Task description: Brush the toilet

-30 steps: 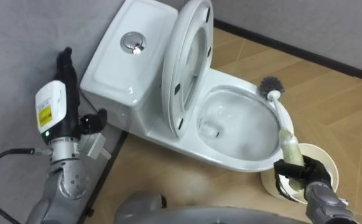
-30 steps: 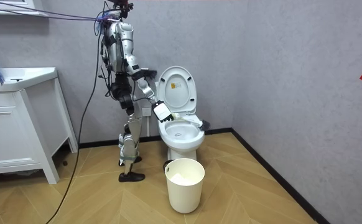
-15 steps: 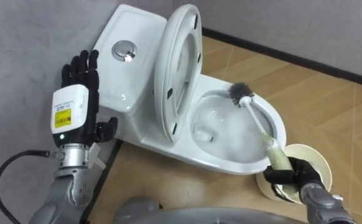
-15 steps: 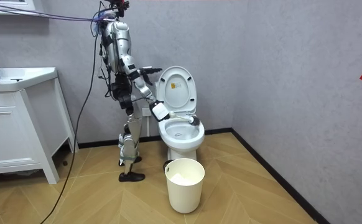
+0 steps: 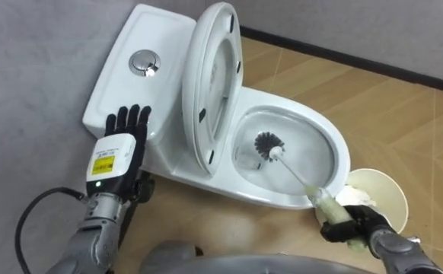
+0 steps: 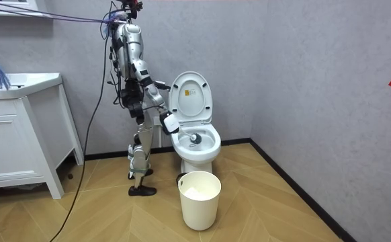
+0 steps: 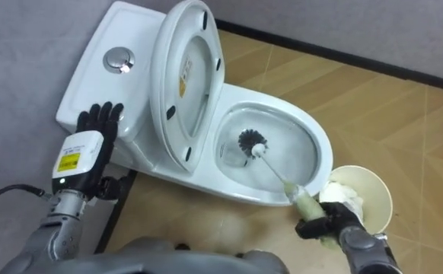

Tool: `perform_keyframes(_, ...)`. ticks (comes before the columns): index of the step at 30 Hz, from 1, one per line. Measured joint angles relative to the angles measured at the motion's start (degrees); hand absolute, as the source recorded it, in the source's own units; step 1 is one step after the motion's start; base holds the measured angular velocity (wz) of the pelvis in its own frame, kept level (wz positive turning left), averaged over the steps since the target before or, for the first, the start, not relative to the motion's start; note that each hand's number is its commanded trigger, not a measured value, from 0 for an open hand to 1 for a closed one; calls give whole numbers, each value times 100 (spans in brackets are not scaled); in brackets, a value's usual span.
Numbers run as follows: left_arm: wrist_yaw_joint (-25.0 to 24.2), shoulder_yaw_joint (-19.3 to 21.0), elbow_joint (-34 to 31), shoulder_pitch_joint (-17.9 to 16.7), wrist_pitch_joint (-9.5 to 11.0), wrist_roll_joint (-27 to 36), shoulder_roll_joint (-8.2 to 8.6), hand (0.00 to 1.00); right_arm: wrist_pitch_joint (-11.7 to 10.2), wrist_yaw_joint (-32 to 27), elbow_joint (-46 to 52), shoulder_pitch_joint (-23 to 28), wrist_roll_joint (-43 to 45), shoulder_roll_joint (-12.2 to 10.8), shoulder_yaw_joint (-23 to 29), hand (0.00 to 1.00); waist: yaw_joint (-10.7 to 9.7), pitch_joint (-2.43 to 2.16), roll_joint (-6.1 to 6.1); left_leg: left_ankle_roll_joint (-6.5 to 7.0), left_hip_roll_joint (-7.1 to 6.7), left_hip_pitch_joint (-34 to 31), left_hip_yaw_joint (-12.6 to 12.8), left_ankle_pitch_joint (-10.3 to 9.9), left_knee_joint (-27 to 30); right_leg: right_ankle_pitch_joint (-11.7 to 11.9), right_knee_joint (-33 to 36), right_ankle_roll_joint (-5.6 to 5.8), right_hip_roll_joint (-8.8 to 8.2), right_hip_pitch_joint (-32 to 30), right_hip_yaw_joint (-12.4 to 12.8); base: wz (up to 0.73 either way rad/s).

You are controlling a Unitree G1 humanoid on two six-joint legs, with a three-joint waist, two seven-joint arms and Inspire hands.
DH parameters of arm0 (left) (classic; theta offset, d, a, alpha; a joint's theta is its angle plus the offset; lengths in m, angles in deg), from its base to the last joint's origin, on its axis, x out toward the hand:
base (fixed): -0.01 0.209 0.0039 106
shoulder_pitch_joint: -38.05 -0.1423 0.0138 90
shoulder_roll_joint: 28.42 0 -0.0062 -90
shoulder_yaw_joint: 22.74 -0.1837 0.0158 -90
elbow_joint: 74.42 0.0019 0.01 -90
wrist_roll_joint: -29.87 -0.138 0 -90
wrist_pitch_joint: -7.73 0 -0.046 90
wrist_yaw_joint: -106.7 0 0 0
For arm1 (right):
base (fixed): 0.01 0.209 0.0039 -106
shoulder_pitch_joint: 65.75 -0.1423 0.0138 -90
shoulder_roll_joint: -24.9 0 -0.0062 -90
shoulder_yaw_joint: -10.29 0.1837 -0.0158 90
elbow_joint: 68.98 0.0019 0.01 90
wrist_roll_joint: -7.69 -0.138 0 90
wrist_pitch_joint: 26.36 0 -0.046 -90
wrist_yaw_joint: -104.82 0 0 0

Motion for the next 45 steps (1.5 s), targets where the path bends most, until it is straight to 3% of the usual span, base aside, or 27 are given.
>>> perform_keyframes(2,-55,-32,48,38,-16,-12,-44,0,-5,-16,4,-139,542,87,-5,100,3,15,50,6,-10,-59,-4,4,27,0,2,0,-6,-38,5,0)
perform_keyframes(7,-48,-105,60,146,-26,-73,-114,0,7,-176,66,-183,1400,194,-235,100,41,-3,81,14,-32,-244,-9,53,52,-4,99,-7,-36,-259,-19,2)
perform_keyframes(11,-47,-124,50,281,-45,-118,-125,0,49,-367,47,-236,2149,179,-469,100,33,16,42,29,-60,-361,7,140,-8,-9,185,-15,-97,-419,-61,3)
perform_keyframes(13,-45,-123,31,354,-51,-117,-139,0,83,-490,64,-287,2323,190,-600,100,38,4,5,30,-65,-504,-2,151,47,-20,201,-30,-102,-522,-66,3)
perform_keyframes(19,-37,-297,60,918,23,-113,-324,0,178,-974,51,-633,3036,288,-1024,100,209,22,-96,11,-40,-1138,-135,162,451,-19,452,-95,-104,-1044,-170,10)
perform_keyframes(20,-12,-322,76,1045,44,-114,-352,0,174,-1063,31,-753,3110,347,-1152,100,265,40,-92,6,-43,-1299,-177,168,536,-26,538,-110,-114,-1169,-185,13)
perform_keyframes(23,92,-346,170,1472,301,-110,-422,0,179,-1305,17,-1082,3492,538,-1349,100,382,154,-118,0,-47,-1830,-292,165,893,-72,849,-181,-164,-1629,-302,17)
perform_keyframes(26,234,-565,221,1936,377,-112,-454,0,249,-1471,2,-1446,3631,812,-1720,100,586,180,-93,-6,-49,-2378,-400,168,1209,-98,1143,-236,-240,-2116,-421,11)
perform_keyframes(29,292,-786,250,2336,443,-111,-514,0,356,-1606,7,-1830,3612,1057,-2170,100,835,250,-95,-16,-58,-2767,-420,178,1410,-133,1414,-294,-329,-2502,-462,2)
perform_keyframes(33,454,-1007,148,2669,479,-59,-601,0,452,-1741,-32,-2252,3286,1226,-2514,100,995,283,-79,-28,-104,-3227,-513,183,1648,-213,1663,-329,-401,-2907,-577,14)
perform_keyframes(36,661,-1189,27,2945,644,89,-780,0,619,-1721,-260,-2781,2732,1275,-2693,100,1138,318,-114,-41,-164,-3649,-564,264,1693,-232,1888,-359,-495,-3366,-600,8)
perform_keyframes(39,782,-1311,-20,3050,687,90,-925,0,720,-1622,-297,-2958,2037,1268,-2717,100,1136,331,-128,-46,-236,-3823,-621,313,1690,-268,2019,-381,-579,-3560,-641,12)
perform_keyframes(42,957,-1334,-196,3078,688,90,-1161,0,869,-1554,-286,-3192,954,1245,-2694,100,1135,399,-247,-51,-244,-4004,-554,351,1673,-296,2135,-394,-617,-3829,-537,-2)
perform_keyframes(45,1112,-1336,-239,3108,678,97,-1259,0,986,-1548,-286,-3302,2,1256,-2691,100,1114,431,-306,-54,-240,-4098,-488,370,1677,-304,2190,-408,-632,-3955,-488,-7)
